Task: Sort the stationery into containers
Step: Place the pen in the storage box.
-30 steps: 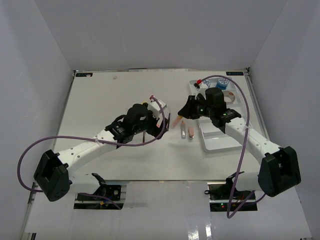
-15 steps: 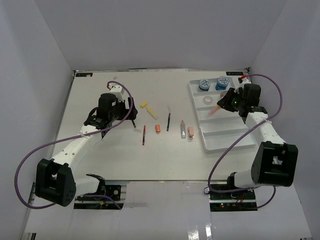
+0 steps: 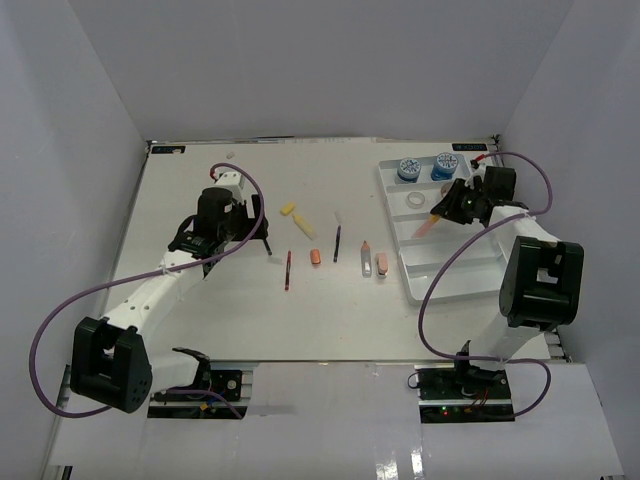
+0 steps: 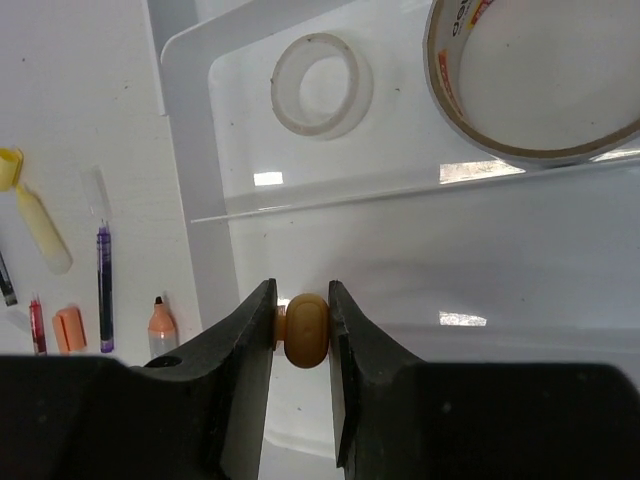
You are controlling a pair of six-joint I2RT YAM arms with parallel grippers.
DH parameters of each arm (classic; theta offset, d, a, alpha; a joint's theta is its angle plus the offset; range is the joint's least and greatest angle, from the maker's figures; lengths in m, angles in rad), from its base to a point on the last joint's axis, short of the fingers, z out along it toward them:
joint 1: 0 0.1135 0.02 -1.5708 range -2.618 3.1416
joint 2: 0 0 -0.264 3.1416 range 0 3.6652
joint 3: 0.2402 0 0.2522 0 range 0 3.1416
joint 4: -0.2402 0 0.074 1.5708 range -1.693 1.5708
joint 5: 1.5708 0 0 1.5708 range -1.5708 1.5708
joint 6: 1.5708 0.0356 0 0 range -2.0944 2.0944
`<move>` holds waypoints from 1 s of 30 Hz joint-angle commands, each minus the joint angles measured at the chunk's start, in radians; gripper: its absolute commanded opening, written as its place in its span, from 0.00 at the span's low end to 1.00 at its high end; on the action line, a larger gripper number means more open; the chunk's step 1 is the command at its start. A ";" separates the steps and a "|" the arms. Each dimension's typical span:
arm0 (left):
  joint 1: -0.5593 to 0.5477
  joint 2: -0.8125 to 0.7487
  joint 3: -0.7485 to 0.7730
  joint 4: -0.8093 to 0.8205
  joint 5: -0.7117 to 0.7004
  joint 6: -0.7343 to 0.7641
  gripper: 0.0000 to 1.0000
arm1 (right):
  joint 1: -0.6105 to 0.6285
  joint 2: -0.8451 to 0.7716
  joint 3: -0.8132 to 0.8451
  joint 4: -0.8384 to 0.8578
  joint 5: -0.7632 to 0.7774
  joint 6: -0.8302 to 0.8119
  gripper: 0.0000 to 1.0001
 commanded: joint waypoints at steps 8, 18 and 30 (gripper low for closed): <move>0.001 -0.006 0.004 -0.009 -0.008 -0.012 0.98 | -0.019 0.016 0.002 0.005 0.070 -0.042 0.51; 0.001 -0.010 0.009 -0.020 -0.019 -0.037 0.98 | -0.005 -0.272 -0.007 -0.084 0.286 -0.092 0.87; 0.001 0.002 0.012 -0.042 -0.034 -0.095 0.98 | 0.039 -0.736 -0.123 0.043 0.194 -0.082 0.90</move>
